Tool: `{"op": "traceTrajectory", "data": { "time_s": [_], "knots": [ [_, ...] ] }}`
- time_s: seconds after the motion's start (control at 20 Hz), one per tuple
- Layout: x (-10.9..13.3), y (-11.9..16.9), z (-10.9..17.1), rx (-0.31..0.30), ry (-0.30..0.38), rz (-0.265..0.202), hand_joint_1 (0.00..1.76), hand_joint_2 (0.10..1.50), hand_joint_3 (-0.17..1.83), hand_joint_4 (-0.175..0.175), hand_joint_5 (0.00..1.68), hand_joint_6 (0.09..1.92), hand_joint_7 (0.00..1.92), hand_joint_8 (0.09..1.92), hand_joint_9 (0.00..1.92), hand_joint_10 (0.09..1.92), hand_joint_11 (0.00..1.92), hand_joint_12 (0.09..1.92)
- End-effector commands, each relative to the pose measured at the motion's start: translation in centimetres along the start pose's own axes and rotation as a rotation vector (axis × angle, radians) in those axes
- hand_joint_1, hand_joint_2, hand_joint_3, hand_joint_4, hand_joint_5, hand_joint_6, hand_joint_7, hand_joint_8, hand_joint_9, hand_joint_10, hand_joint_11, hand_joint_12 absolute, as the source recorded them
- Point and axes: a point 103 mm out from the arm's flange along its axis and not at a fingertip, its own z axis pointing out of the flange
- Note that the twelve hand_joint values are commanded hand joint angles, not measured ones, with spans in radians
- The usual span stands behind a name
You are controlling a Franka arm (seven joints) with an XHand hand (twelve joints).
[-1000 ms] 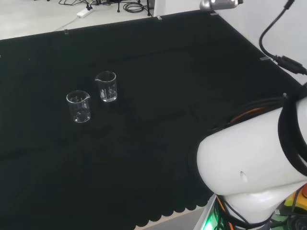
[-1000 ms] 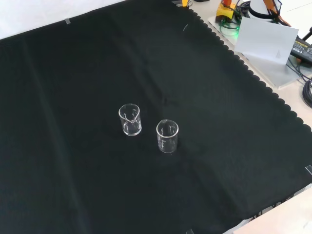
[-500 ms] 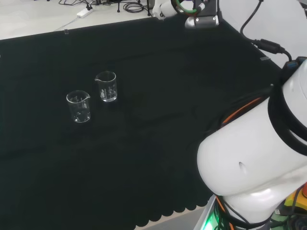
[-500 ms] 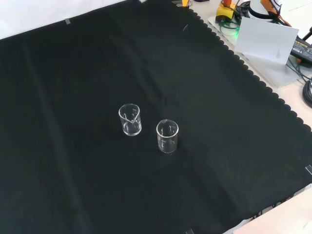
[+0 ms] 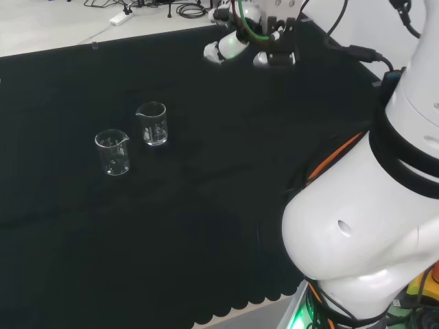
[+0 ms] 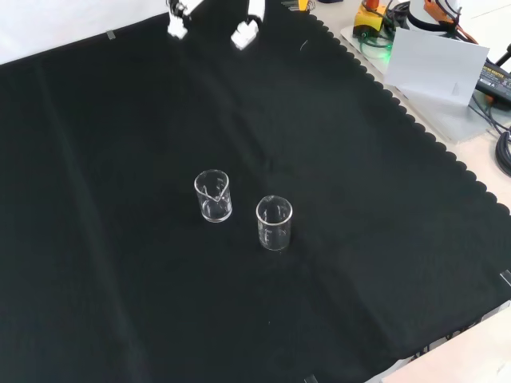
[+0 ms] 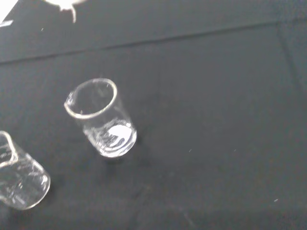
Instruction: Pick up the beaker on the right.
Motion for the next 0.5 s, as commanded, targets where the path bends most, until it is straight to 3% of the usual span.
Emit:
{"op": "traceTrajectory", "data": {
  "time_s": [0.05, 0.25, 0.5],
  "knots": [
    [1.1, 2.9, 4.6, 0.054, 0.082, -0.086, 0.73, 0.64, 0.65, -0.048, 0.26, 0.09, 0.14, 0.56, 0.26, 0.65, 0.00, 1.15],
    [1.6, 4.1, 7.3, 0.088, 0.146, -0.114, 0.73, 0.61, 0.65, -0.048, 0.25, 0.09, 0.13, 0.56, 0.26, 0.66, 0.00, 1.15],
    [2.5, 5.4, 9.8, 0.108, 0.158, -0.151, 0.72, 0.59, 0.64, -0.049, 0.24, 0.09, 0.13, 0.56, 0.26, 0.66, 0.00, 1.15]
  ]
}}
